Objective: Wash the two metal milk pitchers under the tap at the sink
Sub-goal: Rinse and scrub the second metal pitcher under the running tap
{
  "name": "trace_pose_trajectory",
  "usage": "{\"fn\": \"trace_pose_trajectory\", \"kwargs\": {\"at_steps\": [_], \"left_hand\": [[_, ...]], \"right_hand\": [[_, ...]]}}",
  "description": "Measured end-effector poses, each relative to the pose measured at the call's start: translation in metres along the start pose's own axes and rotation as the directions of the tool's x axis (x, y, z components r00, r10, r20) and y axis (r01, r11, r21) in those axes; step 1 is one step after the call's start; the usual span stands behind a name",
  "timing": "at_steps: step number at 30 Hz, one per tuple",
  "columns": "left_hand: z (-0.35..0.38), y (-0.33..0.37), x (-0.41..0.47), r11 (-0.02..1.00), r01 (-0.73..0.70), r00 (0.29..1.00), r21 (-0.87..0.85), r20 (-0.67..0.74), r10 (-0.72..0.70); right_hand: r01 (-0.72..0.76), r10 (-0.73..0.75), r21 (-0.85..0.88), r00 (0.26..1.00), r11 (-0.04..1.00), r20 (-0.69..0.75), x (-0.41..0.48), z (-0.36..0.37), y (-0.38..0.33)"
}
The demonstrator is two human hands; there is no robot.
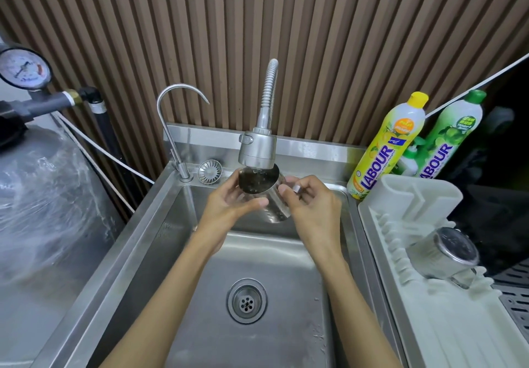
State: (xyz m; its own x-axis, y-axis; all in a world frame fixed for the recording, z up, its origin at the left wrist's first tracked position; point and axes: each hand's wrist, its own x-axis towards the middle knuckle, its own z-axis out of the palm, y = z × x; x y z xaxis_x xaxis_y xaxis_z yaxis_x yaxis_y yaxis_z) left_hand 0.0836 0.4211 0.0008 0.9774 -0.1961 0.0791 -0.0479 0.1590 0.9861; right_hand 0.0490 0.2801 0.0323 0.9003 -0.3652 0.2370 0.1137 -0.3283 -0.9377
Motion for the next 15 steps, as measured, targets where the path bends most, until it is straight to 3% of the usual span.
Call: {"fn": "trace_pose_trajectory", "kwargs": {"at_steps": [5,9,12,15], "left_hand": [[0.007,0.004,0.004,0.985,-0.154,0.98,0.072,-0.118,0.162],[-0.004,0.009,0.006,0.942,-0.252,0.955,0.222,-0.099,0.279],[-0.007,0.017,-0.001,0.891,-0.286,0.938,0.353,-0.089,0.336],[-0.002,0.023,-0.008,0.835,-0.245,0.922,0.492,-0.149,0.358]], "right_hand": [[-0.132,0.088,0.358,0.986,0.924,0.139,0.011,0.008,0.012],[-0.274,0.128,0.566,0.95,0.777,0.284,0.016,0.012,0.021],[-0.335,0.163,0.613,0.933,0.716,0.321,0.011,0.013,0.023],[-0.34,0.21,0.52,0.932,0.783,0.294,0.007,0.009,0.021]]}}
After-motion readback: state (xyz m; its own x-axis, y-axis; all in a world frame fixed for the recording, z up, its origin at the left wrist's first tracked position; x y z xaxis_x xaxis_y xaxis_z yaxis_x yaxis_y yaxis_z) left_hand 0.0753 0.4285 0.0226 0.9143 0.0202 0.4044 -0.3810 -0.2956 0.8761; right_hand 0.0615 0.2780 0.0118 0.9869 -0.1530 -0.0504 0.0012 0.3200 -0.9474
